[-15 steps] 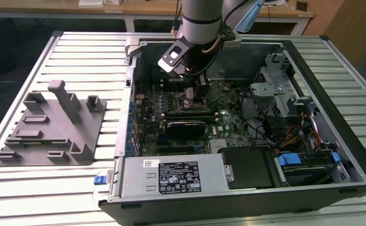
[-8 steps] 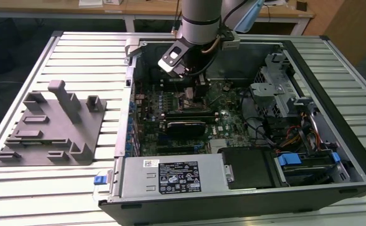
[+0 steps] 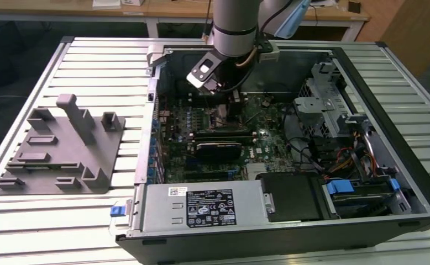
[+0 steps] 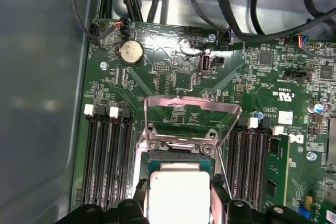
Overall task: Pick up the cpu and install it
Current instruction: 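Place the cpu into insertion slot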
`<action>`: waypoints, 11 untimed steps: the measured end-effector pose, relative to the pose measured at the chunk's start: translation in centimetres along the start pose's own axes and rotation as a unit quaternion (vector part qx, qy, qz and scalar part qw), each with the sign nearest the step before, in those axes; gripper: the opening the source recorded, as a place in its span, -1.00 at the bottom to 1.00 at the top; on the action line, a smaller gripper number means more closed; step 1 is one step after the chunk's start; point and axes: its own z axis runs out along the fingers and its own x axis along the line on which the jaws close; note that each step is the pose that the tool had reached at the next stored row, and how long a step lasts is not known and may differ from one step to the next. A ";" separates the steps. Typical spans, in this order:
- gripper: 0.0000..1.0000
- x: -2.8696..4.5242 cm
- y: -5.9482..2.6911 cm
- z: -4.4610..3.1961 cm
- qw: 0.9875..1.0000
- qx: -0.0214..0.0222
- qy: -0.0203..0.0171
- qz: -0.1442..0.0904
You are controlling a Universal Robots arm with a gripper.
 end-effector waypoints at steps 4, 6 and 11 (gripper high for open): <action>0.09 0.00 0.00 0.22 1.000 0.000 0.000 0.003; 0.09 0.00 0.00 0.22 1.000 0.000 0.000 0.003; 0.09 0.01 0.00 0.39 1.000 0.000 -0.003 0.005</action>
